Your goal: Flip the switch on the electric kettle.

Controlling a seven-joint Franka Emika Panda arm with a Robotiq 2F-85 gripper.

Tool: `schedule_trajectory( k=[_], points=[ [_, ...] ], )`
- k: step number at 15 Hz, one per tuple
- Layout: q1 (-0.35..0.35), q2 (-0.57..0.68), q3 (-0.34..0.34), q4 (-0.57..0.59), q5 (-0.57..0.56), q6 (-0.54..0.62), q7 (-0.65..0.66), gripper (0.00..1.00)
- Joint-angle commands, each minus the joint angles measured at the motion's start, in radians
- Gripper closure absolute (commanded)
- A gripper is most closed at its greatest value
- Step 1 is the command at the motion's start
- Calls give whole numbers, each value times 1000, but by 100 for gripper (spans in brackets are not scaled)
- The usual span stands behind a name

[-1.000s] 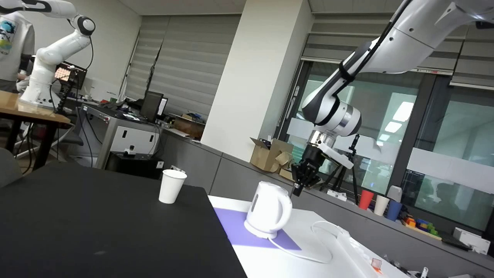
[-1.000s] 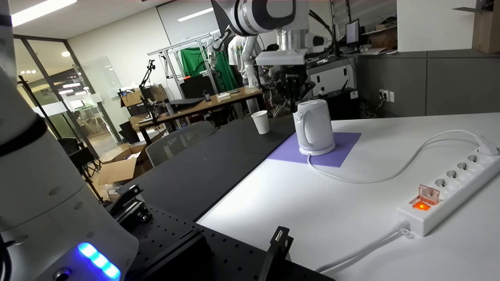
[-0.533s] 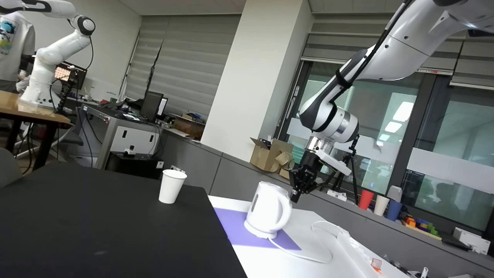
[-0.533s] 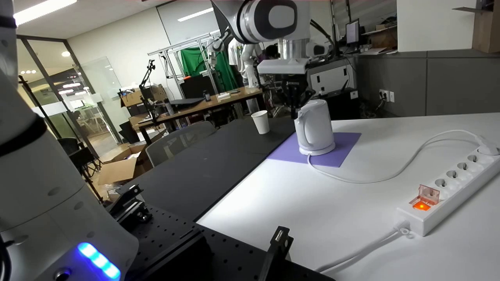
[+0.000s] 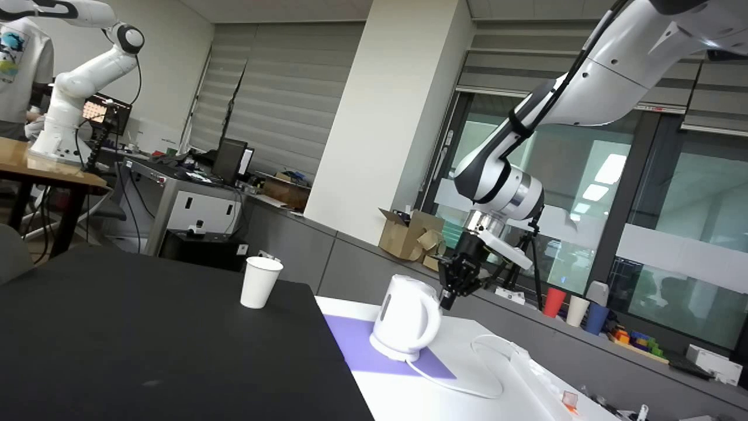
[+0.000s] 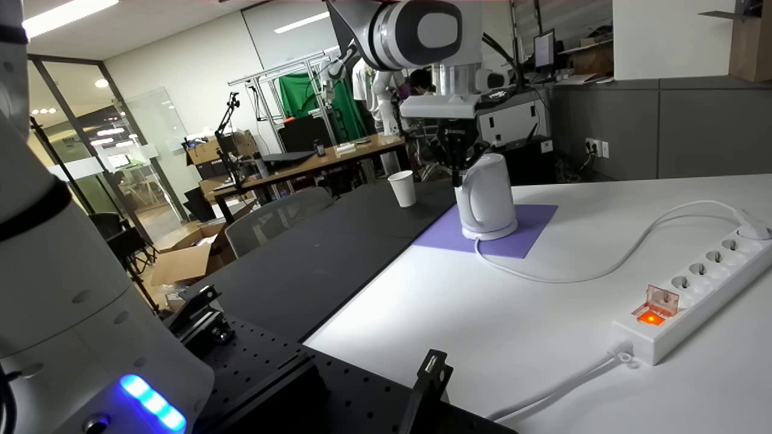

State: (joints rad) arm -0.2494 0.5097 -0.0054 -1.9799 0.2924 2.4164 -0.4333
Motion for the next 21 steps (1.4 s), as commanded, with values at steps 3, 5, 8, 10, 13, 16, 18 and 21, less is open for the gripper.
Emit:
schedule_trajectory(
  k=[3,5,8,10,13,16,18,21],
  points=[
    [-23,-2,15,24,-2,-38,-2,100],
    [-28,-3,21,16,7,-5,-17,100],
    [-41,-6,36,11,21,32,-44,100],
    [-50,-7,45,11,25,35,-56,100],
    [-61,-5,55,14,36,26,-67,100],
    [-62,3,54,24,32,5,-58,100],
    [-61,8,52,27,31,0,-54,100],
    [-64,20,52,31,36,6,-55,100]
  ],
)
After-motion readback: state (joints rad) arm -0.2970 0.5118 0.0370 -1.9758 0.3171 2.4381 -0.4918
